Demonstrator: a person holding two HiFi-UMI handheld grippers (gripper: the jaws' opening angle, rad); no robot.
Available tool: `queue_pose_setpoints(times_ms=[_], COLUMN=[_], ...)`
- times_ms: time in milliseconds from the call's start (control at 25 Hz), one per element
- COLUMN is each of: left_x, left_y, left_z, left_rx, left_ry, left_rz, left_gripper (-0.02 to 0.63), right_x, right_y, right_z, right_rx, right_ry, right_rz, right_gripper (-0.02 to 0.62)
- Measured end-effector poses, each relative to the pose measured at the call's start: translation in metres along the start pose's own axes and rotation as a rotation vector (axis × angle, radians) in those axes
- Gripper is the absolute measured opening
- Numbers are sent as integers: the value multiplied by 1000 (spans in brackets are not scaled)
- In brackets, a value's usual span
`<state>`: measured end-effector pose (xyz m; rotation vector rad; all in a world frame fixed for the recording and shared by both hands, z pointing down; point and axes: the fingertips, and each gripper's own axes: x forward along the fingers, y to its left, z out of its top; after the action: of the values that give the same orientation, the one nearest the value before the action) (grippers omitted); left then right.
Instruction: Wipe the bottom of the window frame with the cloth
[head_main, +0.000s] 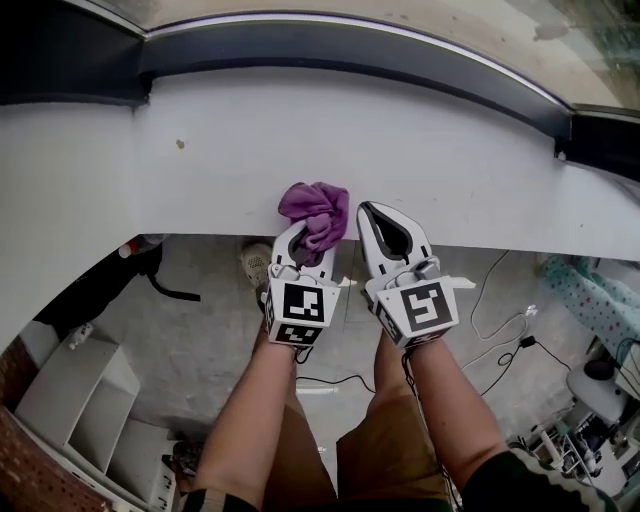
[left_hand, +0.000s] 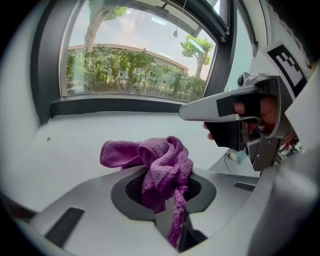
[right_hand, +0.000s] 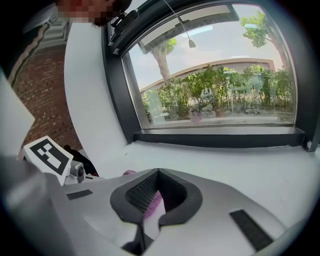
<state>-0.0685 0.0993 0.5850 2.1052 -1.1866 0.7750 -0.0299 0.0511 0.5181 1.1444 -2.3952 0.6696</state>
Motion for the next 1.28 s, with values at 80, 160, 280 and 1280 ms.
queue_pose_setpoints(times_ms=[80,160,280,1280], left_x=[-5,-10,-19,-82], left_y=[10,20,36,167], left_z=[-3,-5,-10,-42], left_rx=[-2,-2,-7,-112], left_ry=[-1,-2,-6,4], left_rz=[10,18,33,199], left_gripper=[101,101,101,101], right_x=[8,15,27,95], right_y=[10,20,34,139], right_z=[2,2,3,17], right_rx=[-8,-16,-24,-52], right_ry=[3,8,28,34], right_rz=[18,34,42,171], right_gripper=[14,14,14,14])
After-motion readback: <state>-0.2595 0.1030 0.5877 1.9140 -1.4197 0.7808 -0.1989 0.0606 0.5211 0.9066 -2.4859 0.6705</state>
